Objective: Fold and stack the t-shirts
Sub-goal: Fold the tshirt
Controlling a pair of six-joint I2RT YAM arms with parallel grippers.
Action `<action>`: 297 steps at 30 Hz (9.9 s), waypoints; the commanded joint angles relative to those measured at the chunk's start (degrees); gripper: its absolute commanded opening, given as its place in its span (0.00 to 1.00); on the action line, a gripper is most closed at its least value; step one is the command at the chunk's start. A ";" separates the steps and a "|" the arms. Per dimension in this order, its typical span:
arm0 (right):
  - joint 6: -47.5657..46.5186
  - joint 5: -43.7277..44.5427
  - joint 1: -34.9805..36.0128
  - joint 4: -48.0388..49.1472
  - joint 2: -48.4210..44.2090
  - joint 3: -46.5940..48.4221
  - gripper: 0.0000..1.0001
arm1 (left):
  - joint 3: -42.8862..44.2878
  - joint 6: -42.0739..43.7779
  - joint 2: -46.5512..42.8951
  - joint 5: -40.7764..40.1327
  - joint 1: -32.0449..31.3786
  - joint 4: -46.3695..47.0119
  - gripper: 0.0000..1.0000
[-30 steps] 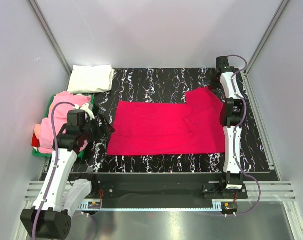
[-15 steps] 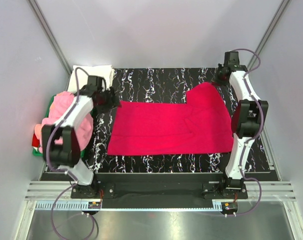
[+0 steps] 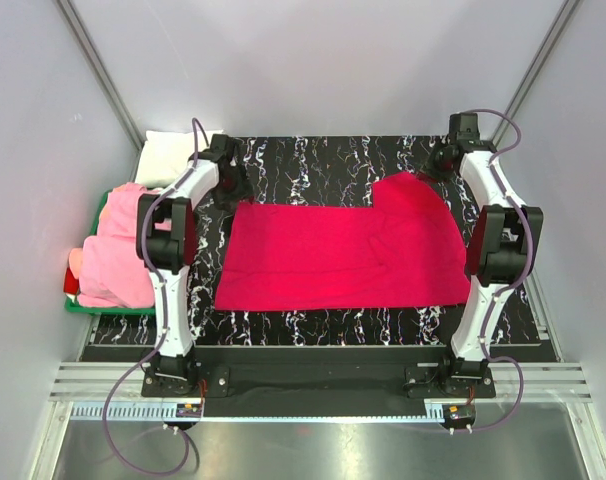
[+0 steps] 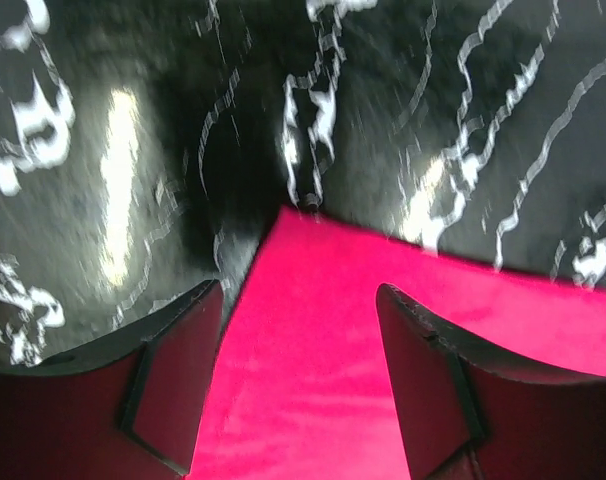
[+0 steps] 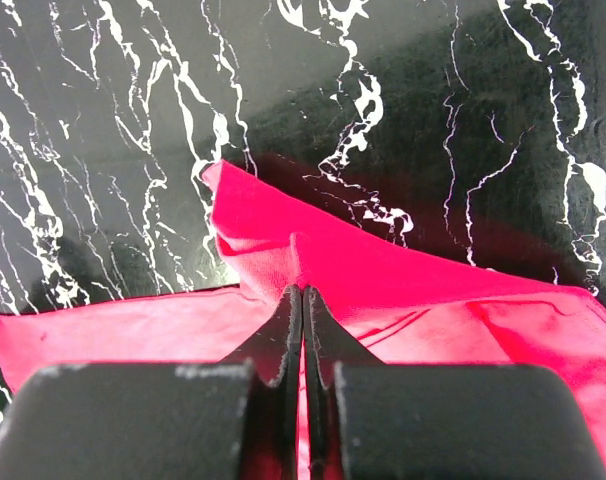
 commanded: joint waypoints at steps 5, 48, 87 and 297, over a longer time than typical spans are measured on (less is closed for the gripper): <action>0.48 -1.88 0.00 2.13 -6.29 -1.05 0.00 | 10.02 2.29 5.47 -4.11 0.23 -2.82 0.63; 1.27 1.97 -5.28 2.49 -31.06 -24.59 0.00 | -21.16 4.49 -24.22 5.12 0.14 8.70 0.00; 22.90 18.51 -16.00 -0.79 -66.06 -63.11 1.00 | -52.65 1.67 -53.39 2.56 0.50 0.00 0.88; 32.90 -1.70 27.68 -2.26 -64.38 -78.04 0.86 | -75.66 -31.81 -58.24 8.72 -39.23 29.61 0.77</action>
